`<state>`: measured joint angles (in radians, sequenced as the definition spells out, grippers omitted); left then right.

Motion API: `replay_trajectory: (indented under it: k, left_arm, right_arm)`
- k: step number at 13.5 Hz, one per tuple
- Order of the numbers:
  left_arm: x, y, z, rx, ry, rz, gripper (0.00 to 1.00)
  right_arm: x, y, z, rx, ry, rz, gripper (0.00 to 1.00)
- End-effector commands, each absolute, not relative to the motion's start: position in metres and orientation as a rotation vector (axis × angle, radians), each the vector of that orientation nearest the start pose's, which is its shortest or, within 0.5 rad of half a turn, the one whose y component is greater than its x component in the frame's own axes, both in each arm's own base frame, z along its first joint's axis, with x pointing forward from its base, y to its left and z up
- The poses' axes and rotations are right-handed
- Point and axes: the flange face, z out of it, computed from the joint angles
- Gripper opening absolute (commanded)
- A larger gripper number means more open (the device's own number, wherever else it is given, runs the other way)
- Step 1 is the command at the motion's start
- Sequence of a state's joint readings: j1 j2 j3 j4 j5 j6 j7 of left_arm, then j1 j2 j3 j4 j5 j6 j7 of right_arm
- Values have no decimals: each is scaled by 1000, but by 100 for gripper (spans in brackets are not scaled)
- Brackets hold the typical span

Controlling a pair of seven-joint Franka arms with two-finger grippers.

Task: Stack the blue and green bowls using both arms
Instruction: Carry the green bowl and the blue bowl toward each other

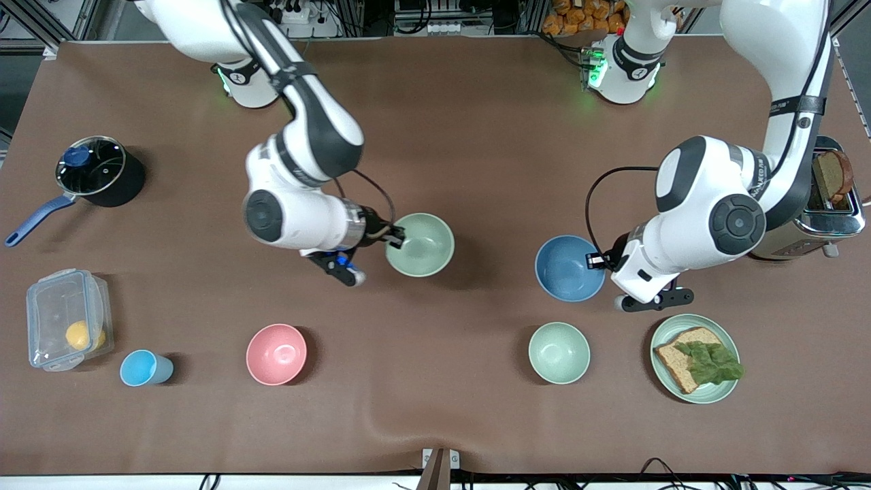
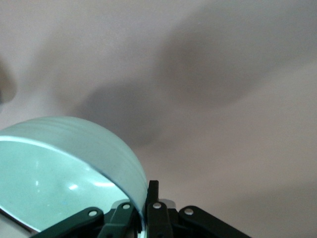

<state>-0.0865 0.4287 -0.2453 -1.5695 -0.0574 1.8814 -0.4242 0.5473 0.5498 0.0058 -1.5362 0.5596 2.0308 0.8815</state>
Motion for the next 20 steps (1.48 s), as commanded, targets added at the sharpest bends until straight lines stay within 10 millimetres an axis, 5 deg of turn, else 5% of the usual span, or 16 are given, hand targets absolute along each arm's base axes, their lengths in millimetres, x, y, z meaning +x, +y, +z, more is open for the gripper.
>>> replay_trajectory:
  k: [1,5,10,15,16,17,18,19,20]
  left_arm:
    - [631,-215,407,-3211,-250,232,0]
    - [630,-219,409,-3209,-264,228,0]
    - [626,-232,409,-3220,-246,240,0]
    - [614,-265,402,-3197,-316,263,0]
    - [611,-272,400,-3190,-340,270,0]
    - [608,-278,398,-3185,-352,276,0]
    - [609,-279,390,-3179,-368,291,0]
    - [608,-285,387,-3181,-362,288,0]
    - [607,-288,382,-3176,-358,299,0]
  right_arm:
    - [575,413,307,-2625,880,466,0]
    - [562,445,262,-2618,888,393,0]
    - [549,469,229,-2610,911,324,0]
    - [544,476,222,-2604,924,300,1]
    - [543,477,220,-2606,921,301,9]
    - [544,477,222,-2607,919,298,36]
    - [543,478,225,-2608,914,297,83]
    - [544,478,230,-2604,926,295,100]
    - [544,477,236,-2594,952,302,100]
